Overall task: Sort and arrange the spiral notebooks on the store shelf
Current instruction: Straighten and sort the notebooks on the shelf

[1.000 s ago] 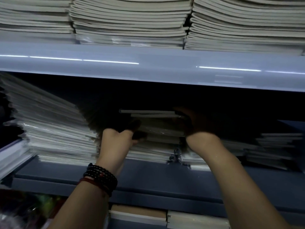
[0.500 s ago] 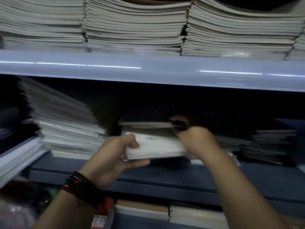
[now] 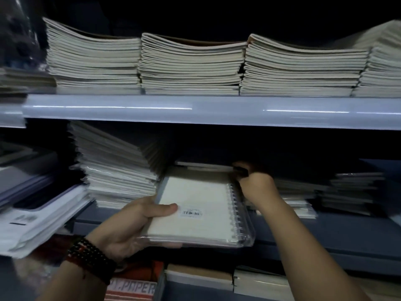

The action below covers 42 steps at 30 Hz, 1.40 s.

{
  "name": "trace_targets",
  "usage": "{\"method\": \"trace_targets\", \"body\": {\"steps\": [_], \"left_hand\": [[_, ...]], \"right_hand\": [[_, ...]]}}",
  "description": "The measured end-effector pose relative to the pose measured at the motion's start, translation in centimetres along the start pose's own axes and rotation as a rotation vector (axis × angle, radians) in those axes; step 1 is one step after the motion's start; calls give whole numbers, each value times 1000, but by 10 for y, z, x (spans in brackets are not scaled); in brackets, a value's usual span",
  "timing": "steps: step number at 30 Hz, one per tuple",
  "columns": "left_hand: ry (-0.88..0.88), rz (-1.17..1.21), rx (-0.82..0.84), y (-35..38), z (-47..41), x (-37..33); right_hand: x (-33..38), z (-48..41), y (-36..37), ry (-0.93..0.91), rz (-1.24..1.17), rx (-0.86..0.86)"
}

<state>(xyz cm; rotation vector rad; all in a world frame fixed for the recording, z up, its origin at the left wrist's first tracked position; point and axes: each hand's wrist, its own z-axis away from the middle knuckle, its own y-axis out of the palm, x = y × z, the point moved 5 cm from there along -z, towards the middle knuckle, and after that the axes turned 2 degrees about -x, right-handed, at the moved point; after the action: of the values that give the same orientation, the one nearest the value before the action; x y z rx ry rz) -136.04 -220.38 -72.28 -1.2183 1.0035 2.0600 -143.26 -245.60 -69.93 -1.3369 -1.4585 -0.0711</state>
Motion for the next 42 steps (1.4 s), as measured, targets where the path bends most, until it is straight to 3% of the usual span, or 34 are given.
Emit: {"method": "trace_targets", "body": {"steps": [7,13,15,17,23,25,28,31,37,42], "left_hand": [[11,-20,87,-14,31,6],[143,55,13,-14,42,1],[182,63,-7,-9,41,0],[210,59,-20,-3,37,0],[256,75,-66,24,17,0],[224,-30,-68,33,11,0],[222,-69,39,47,-3,-4],[302,72,71,66,-31,-11],[400,388,-46,115,-85,-14],[369,325,-133,147,-119,3]], "right_hand": [[-3,12,8,99,27,133],[6,42,-17,260,-310,-115],[15,49,-20,297,-471,-116],[28,59,-17,343,-591,75],[41,92,-33,237,-539,744],[34,95,-47,216,-561,804],[22,83,-68,238,-658,609],[-1,64,-85,299,-686,347],[-41,43,-121,415,-756,-4],[-80,35,-140,524,-715,-304]]}}
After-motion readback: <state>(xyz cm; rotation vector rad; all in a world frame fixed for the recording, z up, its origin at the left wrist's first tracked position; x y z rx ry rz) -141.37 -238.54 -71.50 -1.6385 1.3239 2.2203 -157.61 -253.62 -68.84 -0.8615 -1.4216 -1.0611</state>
